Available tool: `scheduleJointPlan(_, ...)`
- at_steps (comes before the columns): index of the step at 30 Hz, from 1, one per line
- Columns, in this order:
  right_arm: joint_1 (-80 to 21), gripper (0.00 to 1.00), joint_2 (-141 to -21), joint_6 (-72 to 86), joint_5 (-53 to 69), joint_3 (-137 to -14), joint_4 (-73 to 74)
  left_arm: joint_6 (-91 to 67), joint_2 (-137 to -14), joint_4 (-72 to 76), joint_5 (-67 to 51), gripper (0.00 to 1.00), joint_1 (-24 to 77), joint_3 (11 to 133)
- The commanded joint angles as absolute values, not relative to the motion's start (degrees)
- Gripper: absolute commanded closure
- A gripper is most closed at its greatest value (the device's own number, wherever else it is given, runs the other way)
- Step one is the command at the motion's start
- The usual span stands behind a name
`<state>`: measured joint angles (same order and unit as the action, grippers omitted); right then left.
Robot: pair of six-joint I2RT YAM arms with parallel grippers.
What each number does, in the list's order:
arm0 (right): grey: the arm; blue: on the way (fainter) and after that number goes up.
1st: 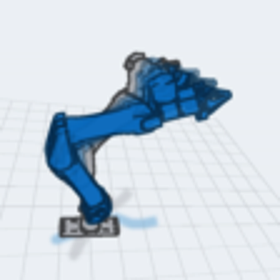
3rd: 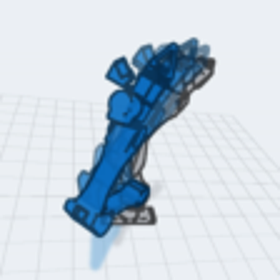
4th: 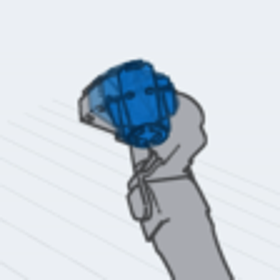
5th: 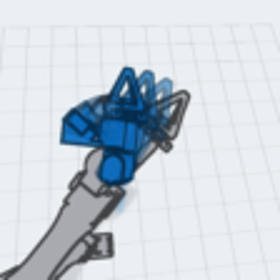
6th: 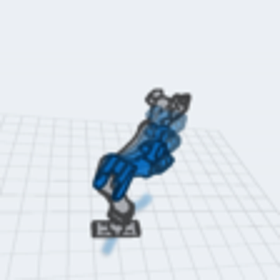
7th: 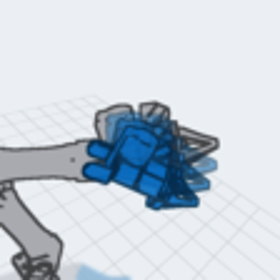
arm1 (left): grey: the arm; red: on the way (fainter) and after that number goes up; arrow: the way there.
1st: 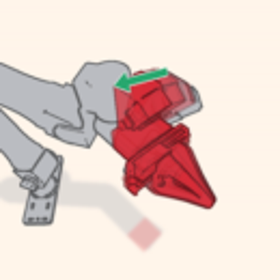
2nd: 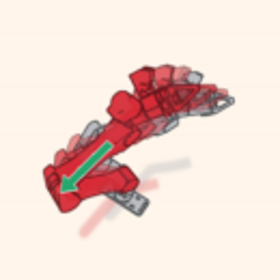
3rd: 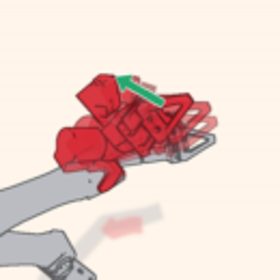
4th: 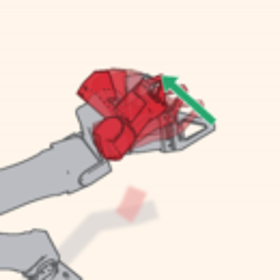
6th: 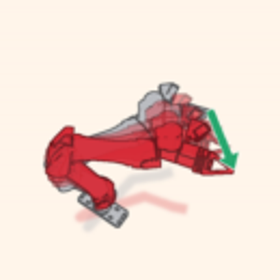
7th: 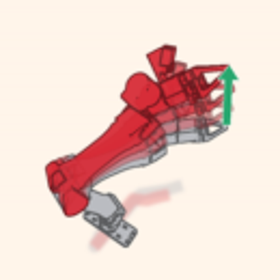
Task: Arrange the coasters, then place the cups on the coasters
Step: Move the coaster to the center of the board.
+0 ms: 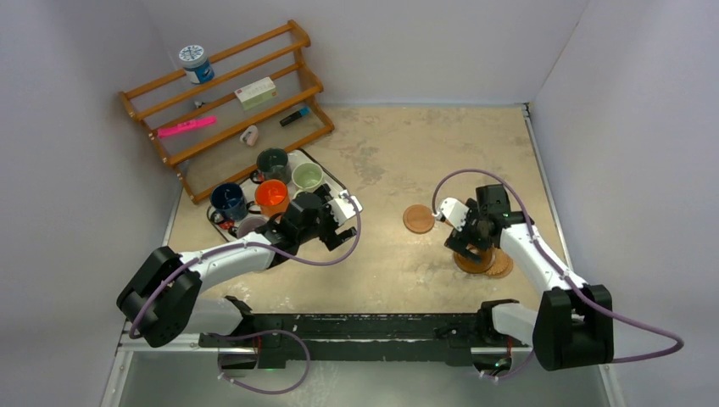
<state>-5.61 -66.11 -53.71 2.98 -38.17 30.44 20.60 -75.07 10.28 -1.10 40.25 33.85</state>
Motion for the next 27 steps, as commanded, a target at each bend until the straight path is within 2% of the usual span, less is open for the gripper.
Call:
scheduleJointPlan(1, -5.45, 0.01, -67.75, -55.80, 3.70, -36.10, 27.95, 21.24, -74.60, 12.39, -2.14, 0.00, 39.91, 33.85)
scheduleJointPlan(10, -5.98, 0.01, -71.10, -54.30, 12.55, -34.83, 22.43, 21.43, -74.75, 12.39, -2.20, 0.00, 39.94, 33.86)
scheduleJointPlan(27, -14.22, 0.01, -78.31, -53.14, 20.96, -35.02, 16.70, 22.28, -75.57, 12.56, -1.52, 0.00, 39.97, 33.97)
